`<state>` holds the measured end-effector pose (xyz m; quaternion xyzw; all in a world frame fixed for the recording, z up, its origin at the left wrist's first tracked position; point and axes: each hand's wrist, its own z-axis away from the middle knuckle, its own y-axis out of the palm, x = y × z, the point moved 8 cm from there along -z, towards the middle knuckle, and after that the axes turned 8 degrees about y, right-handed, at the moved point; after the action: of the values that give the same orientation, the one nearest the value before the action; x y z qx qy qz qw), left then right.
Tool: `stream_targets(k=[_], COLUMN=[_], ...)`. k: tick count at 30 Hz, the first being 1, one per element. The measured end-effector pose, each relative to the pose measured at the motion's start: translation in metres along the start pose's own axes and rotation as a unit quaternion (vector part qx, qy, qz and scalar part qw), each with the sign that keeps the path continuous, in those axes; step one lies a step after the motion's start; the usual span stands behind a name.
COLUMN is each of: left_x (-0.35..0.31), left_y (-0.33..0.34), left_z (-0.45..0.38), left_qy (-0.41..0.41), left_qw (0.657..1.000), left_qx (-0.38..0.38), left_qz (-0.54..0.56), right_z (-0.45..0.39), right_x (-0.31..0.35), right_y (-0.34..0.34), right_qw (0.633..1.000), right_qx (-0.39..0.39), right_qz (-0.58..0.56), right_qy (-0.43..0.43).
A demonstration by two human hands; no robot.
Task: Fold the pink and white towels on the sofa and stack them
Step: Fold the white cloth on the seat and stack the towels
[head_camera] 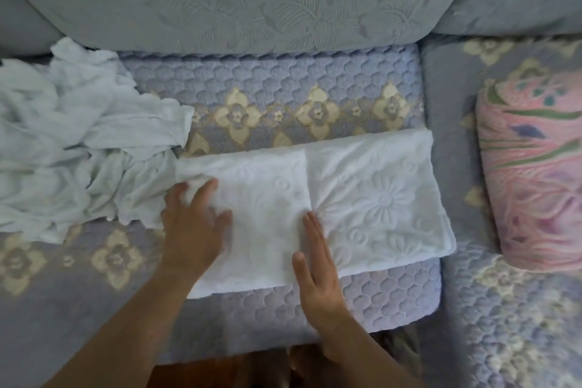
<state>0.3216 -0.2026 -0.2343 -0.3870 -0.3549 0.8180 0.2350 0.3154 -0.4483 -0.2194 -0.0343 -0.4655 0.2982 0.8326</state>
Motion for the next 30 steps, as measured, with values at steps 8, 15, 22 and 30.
stream_targets(k=[8,15,22,30], left_x=[-0.014,-0.207,-0.293,-0.246], left_y=[-0.010,-0.020,0.109,0.112], left_z=[0.053,0.067,0.063,0.063], left_qy=[-0.243,-0.024,-0.023,0.236], left_qw=[0.789,0.791,0.876,0.959], left_qx=[0.113,0.224,0.182,-0.034], left_qz=[0.553,0.568,0.446,-0.151], right_z=[-0.019,-0.039,-0.081,-0.096], right_x=[0.016,0.060,0.013,-0.012], right_y=[-0.012,-0.130,-0.235,-0.264], right_qw=[0.975,0.880,0.977,0.971], right_qx=[0.094,0.251,0.009,-0.160], right_qz=[-0.094,-0.346,-0.078,0.062], right_qy=[0.176,0.209,0.201,0.165])
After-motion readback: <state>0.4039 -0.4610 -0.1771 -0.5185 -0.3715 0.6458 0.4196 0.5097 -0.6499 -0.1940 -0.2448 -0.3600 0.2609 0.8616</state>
